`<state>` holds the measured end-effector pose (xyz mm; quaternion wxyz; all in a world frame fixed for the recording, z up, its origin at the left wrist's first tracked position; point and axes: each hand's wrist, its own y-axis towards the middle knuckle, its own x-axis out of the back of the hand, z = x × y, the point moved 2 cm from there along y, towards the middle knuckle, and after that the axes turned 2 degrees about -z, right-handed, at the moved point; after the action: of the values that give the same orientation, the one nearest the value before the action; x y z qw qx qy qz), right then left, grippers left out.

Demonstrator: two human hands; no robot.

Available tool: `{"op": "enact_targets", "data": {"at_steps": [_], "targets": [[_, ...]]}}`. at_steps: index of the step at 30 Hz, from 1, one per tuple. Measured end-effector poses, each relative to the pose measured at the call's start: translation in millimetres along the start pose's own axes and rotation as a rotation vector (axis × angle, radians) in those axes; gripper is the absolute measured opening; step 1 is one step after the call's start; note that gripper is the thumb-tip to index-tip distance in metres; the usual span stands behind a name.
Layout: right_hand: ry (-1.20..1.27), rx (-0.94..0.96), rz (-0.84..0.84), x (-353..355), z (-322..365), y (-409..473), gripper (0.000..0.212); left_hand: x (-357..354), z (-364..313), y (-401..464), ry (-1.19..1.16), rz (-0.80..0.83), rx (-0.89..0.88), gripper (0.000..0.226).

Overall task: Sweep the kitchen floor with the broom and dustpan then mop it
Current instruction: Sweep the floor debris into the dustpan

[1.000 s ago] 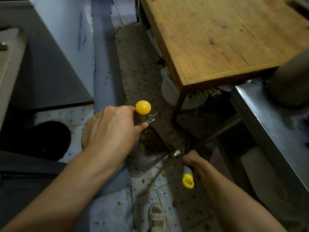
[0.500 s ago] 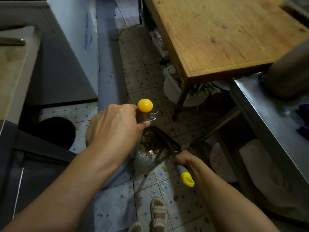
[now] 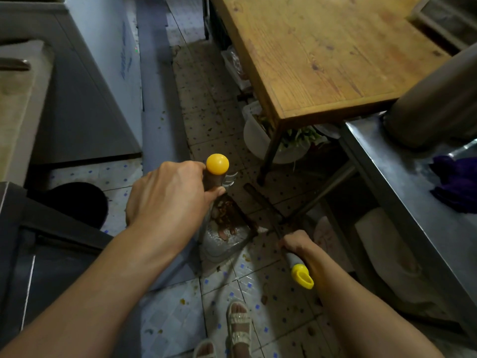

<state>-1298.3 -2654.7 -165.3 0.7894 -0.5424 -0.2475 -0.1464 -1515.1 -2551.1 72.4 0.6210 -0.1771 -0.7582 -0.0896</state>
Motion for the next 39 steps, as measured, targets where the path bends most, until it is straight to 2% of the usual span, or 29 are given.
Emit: {"op": "enact_targets", "data": {"at_steps": [5, 9, 15, 25, 28, 30, 34, 37, 39], "targets": [[0.112, -0.043, 0.018, -19.3, -14.2, 3.9, 0.042, -12.1, -1.3, -0.5, -0.006, -0.006, -0.02, 0.031], [0.03, -0.068, 0.085, -40.9, -28.6, -11.1, 0.038, -16.7, 3.1, -3.9, -0.021, -0.007, -0.019, 0.031], [-0.021, -0.069, 0.095, -22.6, -21.7, -22.4, 0.036, -7.3, 13.1, -14.2, -0.001, 0.003, 0.003, 0.028], [-0.093, 0.088, 0.055, -3.4, 46.2, -22.4, 0.035, 21.2, 32.8, -17.0, 0.009, -0.011, 0.107, 0.034], [-0.136, 0.157, 0.046, -3.4, 73.8, -5.3, 0.029, 22.0, 33.3, -5.8, 0.024, -0.025, 0.136, 0.036], [-0.09, 0.179, 0.047, -5.6, 93.1, 16.0, 0.017, 17.6, 32.9, 7.9, 0.013, -0.026, 0.154, 0.036], [-0.034, 0.209, 0.028, -5.9, 130.8, 54.9, 0.007, 4.5, 31.6, 40.3, 0.012, -0.059, 0.191, 0.033], [-0.158, 0.284, -0.026, -3.2, 155.4, 89.2, 0.03, -7.7, 30.6, 63.3, 0.014, -0.083, 0.216, 0.027], [-0.183, 0.306, -0.042, -2.1, 165.1, 110.2, 0.037, -16.3, 30.6, 75.6, 0.015, -0.096, 0.23, 0.029]]}}
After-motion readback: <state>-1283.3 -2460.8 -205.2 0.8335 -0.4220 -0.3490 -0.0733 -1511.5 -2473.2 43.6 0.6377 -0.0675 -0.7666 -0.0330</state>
